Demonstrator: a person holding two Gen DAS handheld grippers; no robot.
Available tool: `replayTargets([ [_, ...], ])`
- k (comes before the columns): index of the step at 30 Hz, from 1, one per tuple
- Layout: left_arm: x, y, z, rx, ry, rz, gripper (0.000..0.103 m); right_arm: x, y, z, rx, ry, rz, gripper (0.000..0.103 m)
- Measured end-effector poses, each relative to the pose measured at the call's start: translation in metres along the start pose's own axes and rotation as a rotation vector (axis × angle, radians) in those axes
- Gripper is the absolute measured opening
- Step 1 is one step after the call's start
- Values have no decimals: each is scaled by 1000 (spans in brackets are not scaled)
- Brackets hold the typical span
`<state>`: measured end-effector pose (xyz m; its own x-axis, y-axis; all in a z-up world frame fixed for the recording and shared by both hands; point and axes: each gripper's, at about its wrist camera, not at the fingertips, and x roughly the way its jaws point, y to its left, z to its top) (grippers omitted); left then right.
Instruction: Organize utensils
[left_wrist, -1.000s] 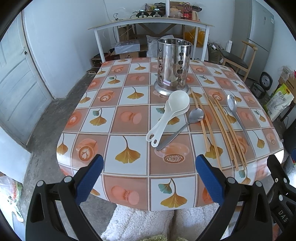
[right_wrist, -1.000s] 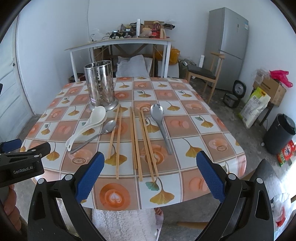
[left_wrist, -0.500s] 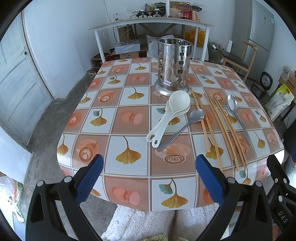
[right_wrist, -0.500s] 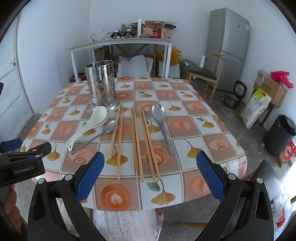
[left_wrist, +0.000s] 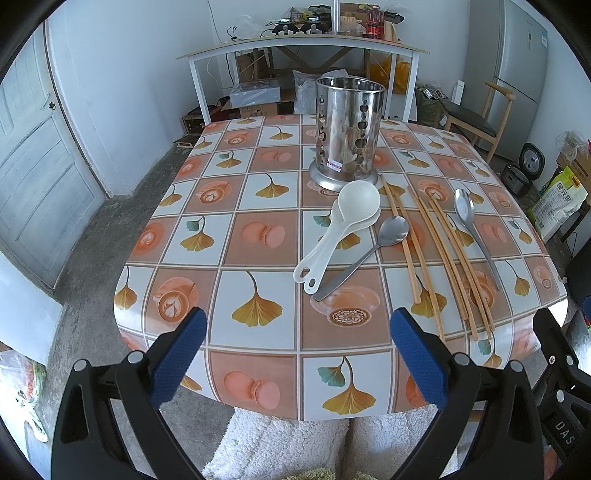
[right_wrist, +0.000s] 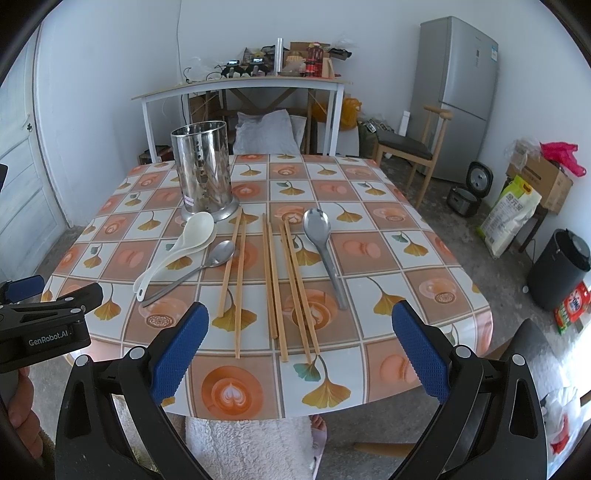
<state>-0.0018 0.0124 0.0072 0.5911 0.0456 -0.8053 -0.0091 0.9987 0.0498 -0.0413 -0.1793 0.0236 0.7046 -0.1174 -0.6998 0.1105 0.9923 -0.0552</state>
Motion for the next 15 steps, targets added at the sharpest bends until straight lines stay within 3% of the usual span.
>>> replayTargets([
  [15, 1, 4, 0, -1, 2, 2, 97, 0, -1, 0, -1, -1, 0, 95],
])
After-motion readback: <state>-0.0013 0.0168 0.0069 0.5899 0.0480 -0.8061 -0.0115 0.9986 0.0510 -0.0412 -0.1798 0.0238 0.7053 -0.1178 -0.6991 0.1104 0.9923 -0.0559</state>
